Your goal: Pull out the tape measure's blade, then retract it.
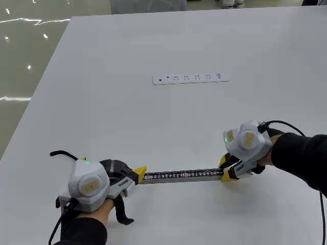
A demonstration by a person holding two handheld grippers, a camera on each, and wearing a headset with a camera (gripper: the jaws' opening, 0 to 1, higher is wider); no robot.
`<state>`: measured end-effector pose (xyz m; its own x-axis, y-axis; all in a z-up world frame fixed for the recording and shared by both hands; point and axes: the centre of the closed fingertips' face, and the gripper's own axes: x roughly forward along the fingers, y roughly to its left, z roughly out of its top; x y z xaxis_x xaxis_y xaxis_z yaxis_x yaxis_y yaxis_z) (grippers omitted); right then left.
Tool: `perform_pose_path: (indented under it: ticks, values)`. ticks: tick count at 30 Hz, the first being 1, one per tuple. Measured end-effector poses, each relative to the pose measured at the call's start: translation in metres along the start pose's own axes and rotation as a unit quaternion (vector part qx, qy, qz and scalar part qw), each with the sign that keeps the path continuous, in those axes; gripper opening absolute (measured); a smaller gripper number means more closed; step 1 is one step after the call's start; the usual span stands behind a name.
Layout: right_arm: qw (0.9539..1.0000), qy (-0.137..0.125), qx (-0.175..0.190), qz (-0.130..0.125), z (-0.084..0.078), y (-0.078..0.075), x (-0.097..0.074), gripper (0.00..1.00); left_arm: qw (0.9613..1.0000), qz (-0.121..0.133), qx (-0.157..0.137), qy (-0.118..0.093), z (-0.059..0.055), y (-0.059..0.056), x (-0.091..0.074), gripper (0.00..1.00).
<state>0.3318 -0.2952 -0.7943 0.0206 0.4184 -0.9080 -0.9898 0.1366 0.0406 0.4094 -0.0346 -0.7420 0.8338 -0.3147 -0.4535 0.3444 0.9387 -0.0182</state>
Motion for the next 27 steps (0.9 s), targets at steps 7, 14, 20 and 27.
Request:
perform_pose_path:
  ticks: [7,14,20,27]
  values:
    - [0.9997,0.005,-0.024,-0.005,0.001,0.001,0.000,0.11,1.0000,-0.006,-0.003,0.001,-0.002,-0.003,0.000,0.91]
    - [0.9997,0.015,-0.012,-0.016,0.001,0.001,0.001,0.10,0.9999,-0.005,-0.009,0.011,-0.007,-0.003,-0.001,0.82]
    - [0.9996,0.013,0.022,-0.014,0.001,0.000,0.000,0.10,0.9994,0.003,-0.019,0.030,-0.014,0.001,-0.002,0.70]
    - [0.9992,0.013,0.036,-0.008,0.001,-0.001,0.000,0.09,0.9990,0.009,-0.024,0.038,-0.019,0.003,-0.003,0.64]
